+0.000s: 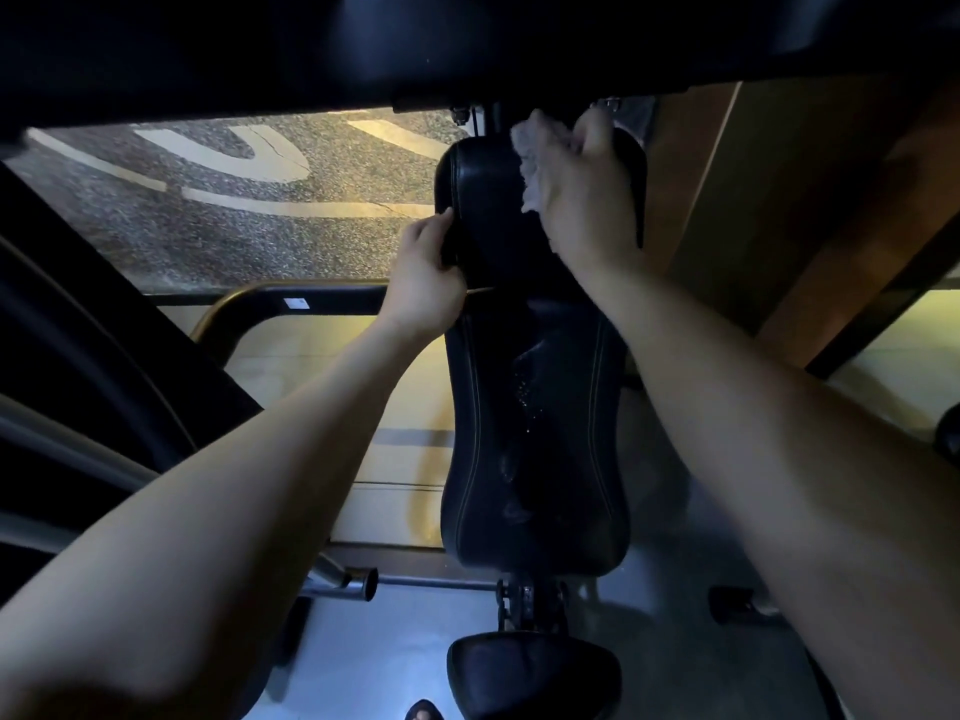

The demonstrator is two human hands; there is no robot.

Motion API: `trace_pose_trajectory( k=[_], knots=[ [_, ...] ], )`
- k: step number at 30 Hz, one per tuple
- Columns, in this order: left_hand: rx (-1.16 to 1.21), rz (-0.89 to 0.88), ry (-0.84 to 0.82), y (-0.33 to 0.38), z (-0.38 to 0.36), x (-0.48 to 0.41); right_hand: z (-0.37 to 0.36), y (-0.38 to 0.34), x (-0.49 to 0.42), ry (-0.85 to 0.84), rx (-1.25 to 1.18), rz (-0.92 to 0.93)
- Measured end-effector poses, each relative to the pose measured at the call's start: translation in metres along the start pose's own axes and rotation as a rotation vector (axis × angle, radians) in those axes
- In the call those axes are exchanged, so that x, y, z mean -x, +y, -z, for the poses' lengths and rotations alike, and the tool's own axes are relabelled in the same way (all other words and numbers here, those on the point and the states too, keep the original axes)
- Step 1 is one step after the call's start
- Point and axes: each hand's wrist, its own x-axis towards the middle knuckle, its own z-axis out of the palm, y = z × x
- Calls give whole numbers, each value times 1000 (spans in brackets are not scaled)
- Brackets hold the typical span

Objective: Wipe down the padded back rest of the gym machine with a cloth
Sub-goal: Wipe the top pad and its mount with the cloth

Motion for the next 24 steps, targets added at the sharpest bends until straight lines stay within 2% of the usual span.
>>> trace_pose_trajectory(
  k=[4,7,9,11,13,15,17,20,21,22,23,24],
  knots=[
    [-66,-19,7,6,-8,3,-19,-6,37,-104,-84,58],
    [-83,-28,-24,7,-14,6,-30,1,77,-235,-74,105],
    [-103,-27,-65,7,-17,9,-20,10,75,-266,-62,133],
    [-133,-12,-97,8,-21,8,-8,27,55,-198,-8,113],
    [-154,9,-111,11,-24,7,-3,39,32,-144,-3,12],
    [-175,19,-111,12,-26,7,-4,38,30,-172,-44,-39],
    [-217,31,-112,14,-29,7,-13,29,53,-205,-9,46],
    [-271,46,-124,16,-31,5,-31,26,101,-358,-173,84],
    [-287,45,-127,16,-31,5,-37,37,108,-311,-82,148],
    [-307,44,-127,16,-31,4,-33,43,107,-345,-65,129],
    [-325,41,-126,16,-31,3,-23,43,98,-339,-137,36],
    [-340,38,-123,16,-32,2,-9,43,84,-285,-200,-39]
  ],
)
